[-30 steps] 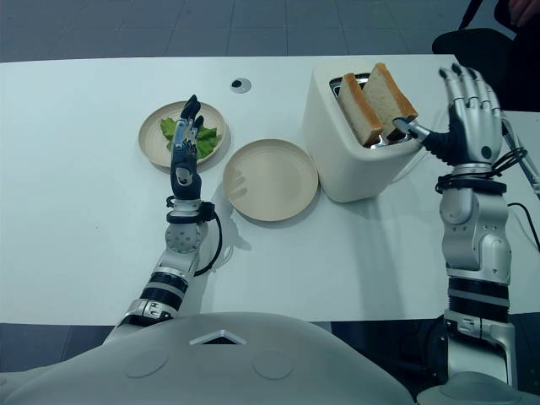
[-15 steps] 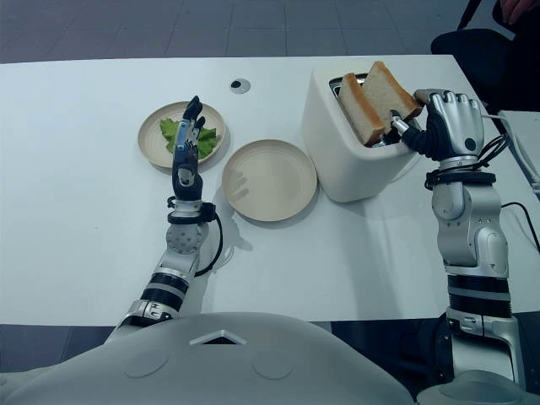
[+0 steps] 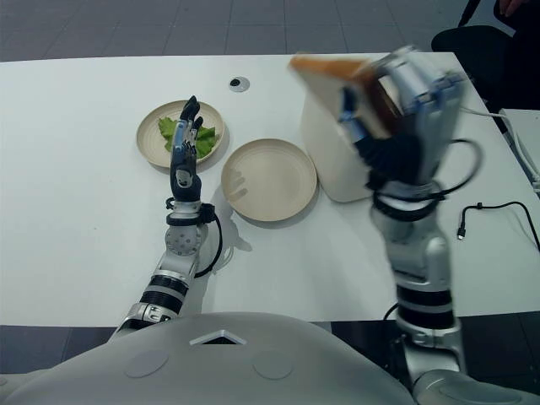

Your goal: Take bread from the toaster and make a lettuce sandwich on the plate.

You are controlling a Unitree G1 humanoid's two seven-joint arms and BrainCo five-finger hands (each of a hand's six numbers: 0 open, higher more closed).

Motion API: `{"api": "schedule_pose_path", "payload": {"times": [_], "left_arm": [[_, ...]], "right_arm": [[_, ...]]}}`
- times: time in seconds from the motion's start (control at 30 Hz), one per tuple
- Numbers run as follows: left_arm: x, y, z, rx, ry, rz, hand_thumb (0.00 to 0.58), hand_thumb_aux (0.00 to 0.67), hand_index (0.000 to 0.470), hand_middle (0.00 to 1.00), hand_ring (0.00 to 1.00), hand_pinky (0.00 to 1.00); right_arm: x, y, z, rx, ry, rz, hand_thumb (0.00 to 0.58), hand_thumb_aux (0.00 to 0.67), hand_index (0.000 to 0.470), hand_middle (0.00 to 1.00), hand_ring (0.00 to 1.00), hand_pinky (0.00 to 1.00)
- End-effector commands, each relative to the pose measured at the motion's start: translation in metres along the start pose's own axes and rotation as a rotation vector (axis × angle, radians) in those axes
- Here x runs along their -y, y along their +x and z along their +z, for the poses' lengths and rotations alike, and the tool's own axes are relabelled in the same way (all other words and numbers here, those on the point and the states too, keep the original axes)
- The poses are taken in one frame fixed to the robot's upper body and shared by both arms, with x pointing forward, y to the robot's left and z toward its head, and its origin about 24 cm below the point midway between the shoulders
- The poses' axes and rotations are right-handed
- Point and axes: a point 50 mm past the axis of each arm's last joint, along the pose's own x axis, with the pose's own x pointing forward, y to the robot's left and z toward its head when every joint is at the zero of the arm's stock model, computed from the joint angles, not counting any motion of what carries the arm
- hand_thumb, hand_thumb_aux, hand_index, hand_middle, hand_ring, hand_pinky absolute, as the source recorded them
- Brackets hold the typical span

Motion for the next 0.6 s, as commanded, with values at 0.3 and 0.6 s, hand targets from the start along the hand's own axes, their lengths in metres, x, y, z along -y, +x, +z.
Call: {"api": "schedule_pose_path", "payload": {"times": [0.3, 0.6], "left_arm": [[-0.016, -0.021, -0.017, -0.127, 0.074, 0.078, 0.0, 0.0, 0.0, 0.0, 0.0, 0.0], [-0.021, -0.014, -0.025, -0.133, 0.11, 0.06, 0.0, 0.0, 0.0, 0.0, 0.0, 0.0]], "right_arm": [[-0.099, -0.082, -0.023, -0.652, 0.561, 0.334, 0.58, 0.67, 0.47, 1.0, 1.0, 1.0], [-0.124, -0.09, -0.024, -0.619, 0.383, 0.478, 0.58, 0.67, 0.47, 1.0, 1.0, 1.0]]}}
